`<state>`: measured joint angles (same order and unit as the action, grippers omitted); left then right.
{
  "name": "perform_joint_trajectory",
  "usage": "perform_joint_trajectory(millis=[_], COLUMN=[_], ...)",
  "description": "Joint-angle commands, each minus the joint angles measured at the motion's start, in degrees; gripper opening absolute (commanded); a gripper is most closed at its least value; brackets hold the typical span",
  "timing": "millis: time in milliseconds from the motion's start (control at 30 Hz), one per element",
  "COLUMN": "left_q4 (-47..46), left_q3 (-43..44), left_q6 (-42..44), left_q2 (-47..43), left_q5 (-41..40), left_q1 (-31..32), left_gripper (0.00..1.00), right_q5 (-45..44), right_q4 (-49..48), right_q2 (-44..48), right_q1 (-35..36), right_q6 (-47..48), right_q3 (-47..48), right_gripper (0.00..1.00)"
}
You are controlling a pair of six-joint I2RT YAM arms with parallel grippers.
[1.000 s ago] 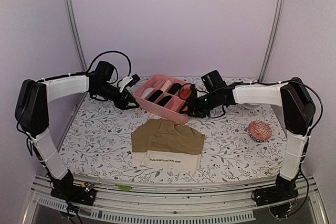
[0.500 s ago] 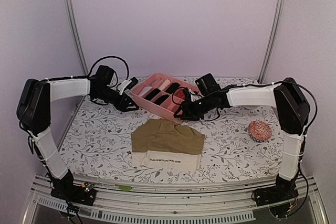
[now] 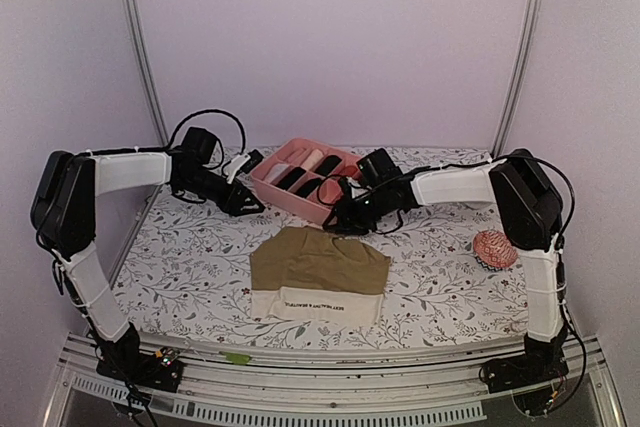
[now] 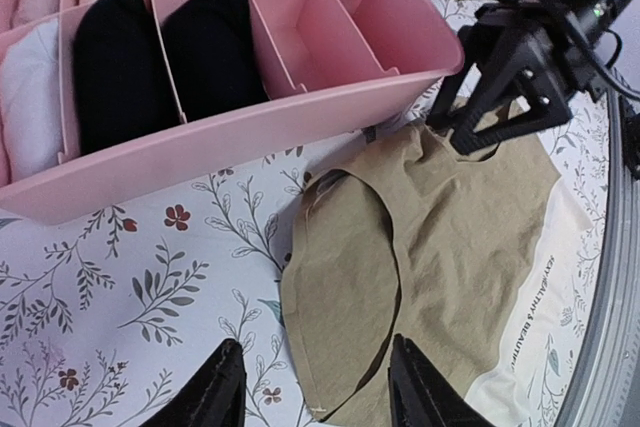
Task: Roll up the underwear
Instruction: Move the right arm with the bin to the storage box, then rotate the underwear at the center of the board.
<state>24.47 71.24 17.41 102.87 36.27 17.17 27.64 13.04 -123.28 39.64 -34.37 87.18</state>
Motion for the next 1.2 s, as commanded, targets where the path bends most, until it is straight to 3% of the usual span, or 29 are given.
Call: perform_joint_trajectory(millis=[0, 200, 400, 633, 767, 967, 1167], left_q4=[0.40, 3.93, 3.41, 1.52, -0.24, -1.92, -2.49], left_q3=[-0.87, -3.72, -7.99, -11.48, -13.57, -16.73, -19.12], left_q6=[3.88, 13.23, 16.84, 15.46, 13.77, 12.08, 11.85], left_q2=[-1.08, -2.32, -6.05, -9.85, -11.82, -13.99, -17.01], left_q5=[1.55, -2.54, -4.29, -4.11, -3.85, -3.35, -3.22], left_q1=[0.29, 4.14, 5.74, 6.24, 6.43, 6.47, 6.48], left_gripper=[0.49, 0.48, 0.47, 0.47, 0.46, 0.46, 0.46], right_q5=[-7.83, -2.69, 0.78, 0.42, 0.47, 0.70, 0.56], right_q4=[1.63, 6.47, 10.27, 15.78, 17.10, 14.86, 15.19], right_q2=[-1.93, 6.09, 24.28, 36.92, 37.25, 32.58, 25.45], right_q1=[-6.33, -9.33, -5.77, -0.37, 3.34, 6.31, 9.34], right_q6=[0.79, 4.01, -1.64, -13.17, -17.16, -20.49, -20.80], right_q3=[4.08, 3.85, -15.47, -34.69, -37.84, -36.29, -31.76], right_gripper=[0.41, 0.42, 0.40, 0.33, 0.34, 0.44, 0.39])
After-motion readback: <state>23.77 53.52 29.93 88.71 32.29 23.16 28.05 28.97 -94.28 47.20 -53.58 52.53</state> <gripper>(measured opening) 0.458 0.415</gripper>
